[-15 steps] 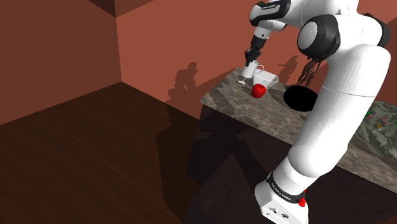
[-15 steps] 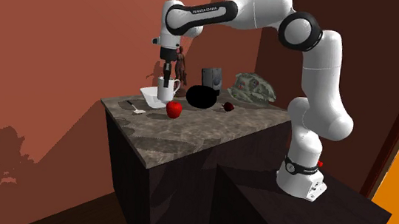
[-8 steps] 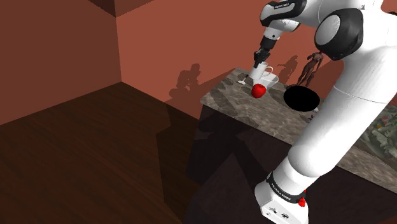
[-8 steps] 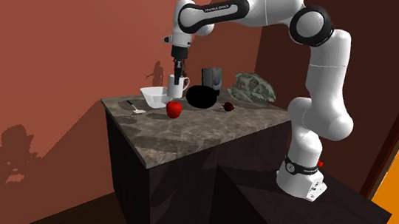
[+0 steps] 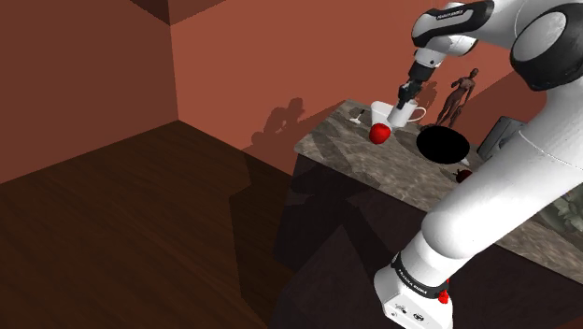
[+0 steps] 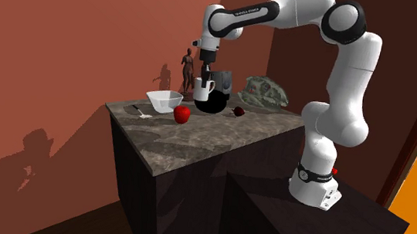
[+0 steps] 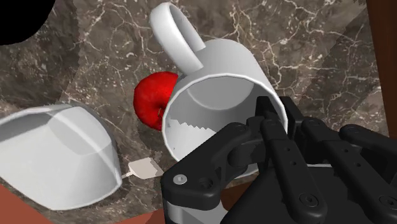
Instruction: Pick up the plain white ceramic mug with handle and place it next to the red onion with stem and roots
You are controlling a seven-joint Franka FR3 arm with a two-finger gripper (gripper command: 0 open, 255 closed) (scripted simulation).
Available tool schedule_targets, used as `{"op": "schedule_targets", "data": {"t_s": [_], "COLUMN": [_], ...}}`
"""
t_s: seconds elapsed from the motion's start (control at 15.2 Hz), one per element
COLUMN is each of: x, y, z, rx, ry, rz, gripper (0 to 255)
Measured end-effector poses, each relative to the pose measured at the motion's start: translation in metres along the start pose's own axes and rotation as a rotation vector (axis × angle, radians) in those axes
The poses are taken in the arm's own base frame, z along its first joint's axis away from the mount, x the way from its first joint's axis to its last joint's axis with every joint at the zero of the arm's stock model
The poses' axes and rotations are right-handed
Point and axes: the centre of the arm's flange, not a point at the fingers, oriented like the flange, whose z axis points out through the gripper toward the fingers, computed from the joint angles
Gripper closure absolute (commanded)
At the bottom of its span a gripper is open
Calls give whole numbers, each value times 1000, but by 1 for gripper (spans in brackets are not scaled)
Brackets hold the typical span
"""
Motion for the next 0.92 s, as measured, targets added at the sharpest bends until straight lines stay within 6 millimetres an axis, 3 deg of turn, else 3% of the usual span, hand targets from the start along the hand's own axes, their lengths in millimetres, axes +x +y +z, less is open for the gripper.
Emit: {"op": "schedule_targets", "data": {"t_s": [0.92], "x": [-168], "y": [70], "z": [-13], "rx": [0], "ry": [0], "rz": [0], "gripper": [255]}}
